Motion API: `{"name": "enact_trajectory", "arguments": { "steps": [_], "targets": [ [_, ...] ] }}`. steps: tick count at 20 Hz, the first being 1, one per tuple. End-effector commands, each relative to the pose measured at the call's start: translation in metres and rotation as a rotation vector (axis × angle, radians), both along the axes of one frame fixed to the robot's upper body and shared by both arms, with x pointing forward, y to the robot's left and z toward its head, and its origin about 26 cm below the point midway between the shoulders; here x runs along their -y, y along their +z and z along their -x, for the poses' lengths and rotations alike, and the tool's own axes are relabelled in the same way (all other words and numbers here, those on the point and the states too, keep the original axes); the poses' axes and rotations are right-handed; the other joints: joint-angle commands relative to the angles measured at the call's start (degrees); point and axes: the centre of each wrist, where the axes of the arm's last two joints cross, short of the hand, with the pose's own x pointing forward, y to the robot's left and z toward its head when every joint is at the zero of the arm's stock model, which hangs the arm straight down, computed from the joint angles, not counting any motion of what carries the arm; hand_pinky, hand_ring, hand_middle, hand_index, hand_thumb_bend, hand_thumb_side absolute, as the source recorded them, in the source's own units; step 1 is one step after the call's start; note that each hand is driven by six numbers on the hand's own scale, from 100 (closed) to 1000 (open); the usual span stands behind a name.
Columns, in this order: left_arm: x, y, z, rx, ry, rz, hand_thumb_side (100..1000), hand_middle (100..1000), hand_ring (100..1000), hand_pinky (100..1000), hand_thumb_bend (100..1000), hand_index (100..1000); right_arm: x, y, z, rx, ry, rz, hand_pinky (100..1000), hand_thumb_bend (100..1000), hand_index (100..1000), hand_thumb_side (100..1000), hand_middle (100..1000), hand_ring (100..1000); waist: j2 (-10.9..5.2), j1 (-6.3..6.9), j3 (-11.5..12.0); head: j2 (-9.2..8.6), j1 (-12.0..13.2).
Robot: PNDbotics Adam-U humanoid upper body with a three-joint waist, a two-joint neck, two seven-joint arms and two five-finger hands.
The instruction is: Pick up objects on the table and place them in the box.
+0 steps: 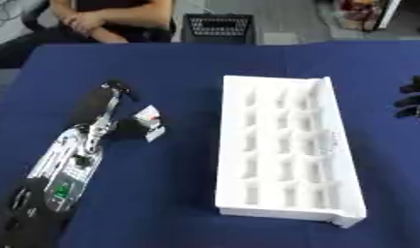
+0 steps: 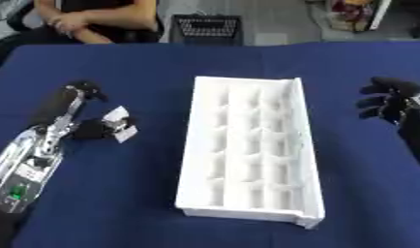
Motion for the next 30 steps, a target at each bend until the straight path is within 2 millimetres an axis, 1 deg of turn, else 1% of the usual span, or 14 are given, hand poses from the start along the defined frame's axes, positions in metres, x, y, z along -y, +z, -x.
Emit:
{"name": "enact_trajectory", "arguments": {
  "steps": [1, 9, 16, 19, 21, 22, 23, 24, 25, 27, 28, 30],
  "targets": [
    [-0.004, 0.006, -0.004, 0.010, 0.000, -0.023, 530, 811, 804, 935, 811, 681, 0.000, 0.010, -0.001, 0.028, 0.006, 0.016, 655, 100, 862, 928, 734, 701, -1.00, -0.15, -0.1, -0.51, 0.6],
    [-0.011, -0.001, -0.004, -0.023, 0.014, -0.047, 514, 810, 803, 934, 794, 664, 0.000, 0.010, -0.001, 0.027, 0.006, 0.016, 655, 100, 862, 928, 734, 701, -0.98, -0.15, 0.0, -0.48, 0.6],
    [-0.012, -0.005, -0.003, -0.040, 0.018, -0.053, 504, 810, 803, 934, 772, 657, 0.001, 0.010, -0.001, 0.027, 0.005, 0.016, 655, 100, 863, 927, 734, 701, -0.94, -0.21, 0.1, -0.48, 0.6],
    [-0.012, -0.006, -0.003, -0.040, 0.016, -0.052, 475, 805, 800, 932, 729, 642, 0.001, 0.010, -0.001, 0.027, 0.005, 0.016, 655, 100, 863, 928, 734, 701, -0.95, -0.22, 0.1, -0.47, 0.6],
    [-0.011, -0.006, -0.003, -0.035, 0.015, -0.052, 427, 798, 795, 928, 651, 625, 0.001, 0.009, -0.001, 0.027, 0.005, 0.016, 655, 100, 863, 928, 734, 701, -0.95, -0.22, 0.1, -0.50, 0.6],
    [-0.011, -0.006, -0.003, -0.031, 0.018, -0.053, 383, 790, 789, 923, 575, 605, 0.001, 0.009, -0.001, 0.026, 0.005, 0.016, 655, 100, 863, 928, 734, 701, -0.95, -0.22, 0.1, -0.49, 0.6],
    [-0.011, -0.006, -0.003, -0.027, 0.021, -0.053, 328, 779, 782, 917, 479, 579, 0.001, 0.009, -0.001, 0.026, 0.005, 0.015, 655, 100, 863, 928, 734, 701, -0.95, -0.22, 0.1, -0.49, 0.6],
    [-0.012, -0.006, -0.003, -0.016, 0.029, -0.054, 292, 768, 775, 912, 408, 553, 0.001, 0.009, -0.001, 0.026, 0.005, 0.015, 655, 100, 863, 928, 734, 701, -0.95, -0.22, 0.1, -0.49, 0.6],
    [-0.012, -0.006, -0.003, -0.003, 0.035, -0.054, 256, 750, 763, 903, 328, 509, 0.001, 0.009, -0.001, 0.026, 0.005, 0.015, 655, 100, 863, 928, 734, 701, -0.95, -0.22, 0.1, -0.48, 0.6],
    [-0.011, -0.007, -0.003, 0.026, 0.047, -0.053, 221, 727, 750, 896, 225, 466, 0.001, 0.009, -0.001, 0.026, 0.005, 0.015, 655, 100, 863, 928, 734, 701, -0.93, -0.23, 0.1, -0.47, 0.6],
    [-0.011, -0.008, -0.003, 0.039, 0.052, -0.050, 219, 719, 746, 895, 196, 453, 0.001, 0.009, -0.001, 0.026, 0.005, 0.016, 655, 100, 863, 928, 734, 701, -0.93, -0.23, 0.1, -0.45, 0.6],
    [-0.011, -0.009, -0.003, 0.056, 0.058, -0.045, 224, 713, 742, 894, 171, 439, 0.001, 0.009, -0.001, 0.026, 0.004, 0.016, 655, 100, 863, 928, 734, 701, -0.92, -0.24, 0.1, -0.42, 0.6]
  ]
}}
